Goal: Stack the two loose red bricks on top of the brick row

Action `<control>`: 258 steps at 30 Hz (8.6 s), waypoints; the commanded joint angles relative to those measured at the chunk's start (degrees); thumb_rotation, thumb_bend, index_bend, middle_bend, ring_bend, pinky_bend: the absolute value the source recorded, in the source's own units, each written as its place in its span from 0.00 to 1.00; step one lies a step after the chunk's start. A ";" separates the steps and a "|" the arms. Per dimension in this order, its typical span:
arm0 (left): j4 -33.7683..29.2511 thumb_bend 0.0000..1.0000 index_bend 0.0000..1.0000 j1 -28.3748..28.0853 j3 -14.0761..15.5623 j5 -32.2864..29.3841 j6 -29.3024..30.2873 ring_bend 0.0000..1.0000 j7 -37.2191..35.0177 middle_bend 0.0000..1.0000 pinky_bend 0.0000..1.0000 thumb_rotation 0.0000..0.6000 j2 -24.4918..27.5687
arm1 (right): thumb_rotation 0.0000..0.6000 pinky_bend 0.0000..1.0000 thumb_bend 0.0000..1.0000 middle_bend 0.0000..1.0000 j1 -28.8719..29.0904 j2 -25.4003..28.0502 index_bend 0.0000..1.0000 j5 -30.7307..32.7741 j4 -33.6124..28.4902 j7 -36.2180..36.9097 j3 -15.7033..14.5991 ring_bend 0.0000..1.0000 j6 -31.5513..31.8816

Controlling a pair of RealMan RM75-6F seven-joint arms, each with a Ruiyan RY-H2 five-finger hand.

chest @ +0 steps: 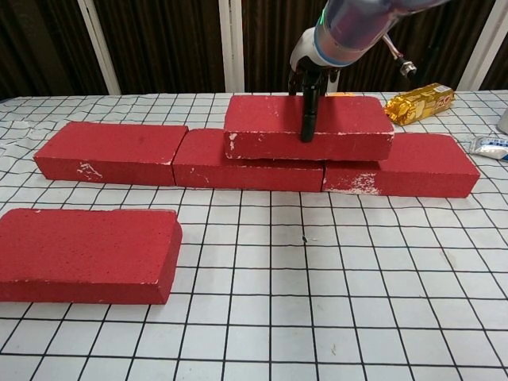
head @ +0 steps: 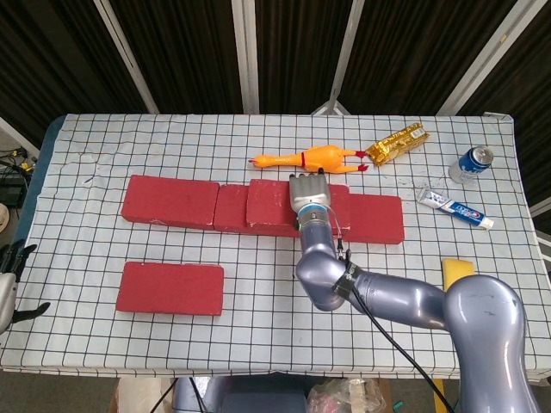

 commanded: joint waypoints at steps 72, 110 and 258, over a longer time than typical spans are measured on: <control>0.25 0.00 0.12 -0.59 -0.50 -1.98 0.50 0.00 2.88 0.01 0.02 1.00 -1.45 | 1.00 0.00 0.16 0.09 -3.15 -3.24 0.19 -0.08 4.93 -4.41 3.06 0.00 -1.29; 0.42 0.00 0.12 -0.79 -0.40 -1.90 -0.06 0.00 1.96 0.01 0.02 1.00 -1.05 | 1.00 0.00 0.16 0.00 -5.56 2.37 0.12 -1.18 -4.86 -2.27 7.12 0.00 3.33; -4.77 0.00 0.29 -52.06 -9.29 -38.78 -39.53 0.07 25.59 0.20 0.12 1.00 4.03 | 1.00 0.00 0.16 0.00 -76.47 25.02 0.12 -98.54 -22.31 70.53 -20.99 0.00 17.90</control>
